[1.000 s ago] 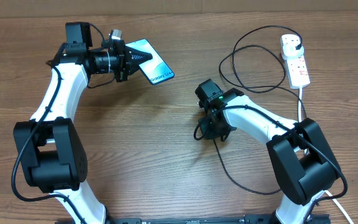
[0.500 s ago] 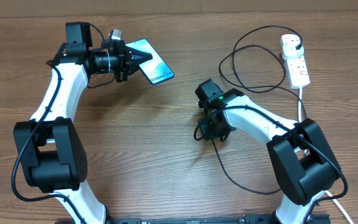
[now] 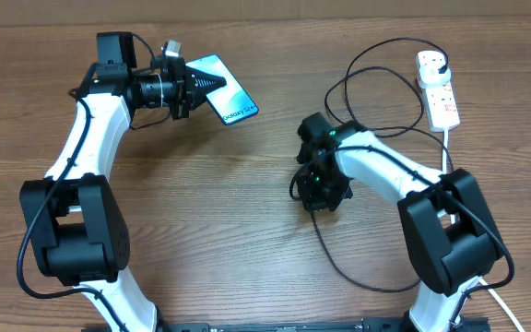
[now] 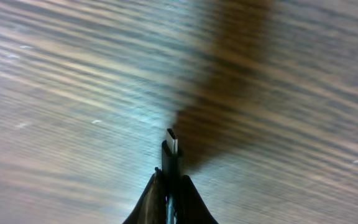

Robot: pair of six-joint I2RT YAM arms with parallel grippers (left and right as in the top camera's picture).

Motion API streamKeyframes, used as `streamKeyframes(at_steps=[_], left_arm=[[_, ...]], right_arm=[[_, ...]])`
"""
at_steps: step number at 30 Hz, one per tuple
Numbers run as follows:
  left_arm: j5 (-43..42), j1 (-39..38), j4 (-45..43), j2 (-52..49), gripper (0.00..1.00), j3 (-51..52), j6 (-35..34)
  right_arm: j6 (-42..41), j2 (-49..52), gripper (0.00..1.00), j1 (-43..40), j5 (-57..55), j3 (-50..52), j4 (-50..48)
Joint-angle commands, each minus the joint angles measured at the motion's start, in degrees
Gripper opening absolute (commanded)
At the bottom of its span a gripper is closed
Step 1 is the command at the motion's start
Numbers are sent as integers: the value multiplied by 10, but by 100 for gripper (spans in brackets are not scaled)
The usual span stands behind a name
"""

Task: Plug charger to phone and switch on socket
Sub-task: 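Lift the plug with the right gripper toward the phone's bottom end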

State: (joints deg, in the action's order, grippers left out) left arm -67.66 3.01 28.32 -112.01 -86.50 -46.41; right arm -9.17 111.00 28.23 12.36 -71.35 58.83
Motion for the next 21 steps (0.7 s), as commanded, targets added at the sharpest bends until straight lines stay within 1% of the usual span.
streamKeyframes(at_steps=[1, 6, 10, 18, 21], left_arm=[[-71, -3, -42, 0, 4, -2, 16], [-108, -4, -82, 0, 4, -2, 16], [-124, -4, -107, 0, 4, -2, 16], [-179, -5, -153, 0, 4, -2, 16], [-190, -5, -156, 0, 4, -2, 16]], right_arm=[[65, 1, 4, -39, 196, -46, 23], [101, 0, 4, -80, 349, -54, 34], [171, 0, 4, -110, 483, -54, 57], [285, 0, 4, -125, 620, -54, 120], [334, 0, 4, -125, 674, -54, 136]])
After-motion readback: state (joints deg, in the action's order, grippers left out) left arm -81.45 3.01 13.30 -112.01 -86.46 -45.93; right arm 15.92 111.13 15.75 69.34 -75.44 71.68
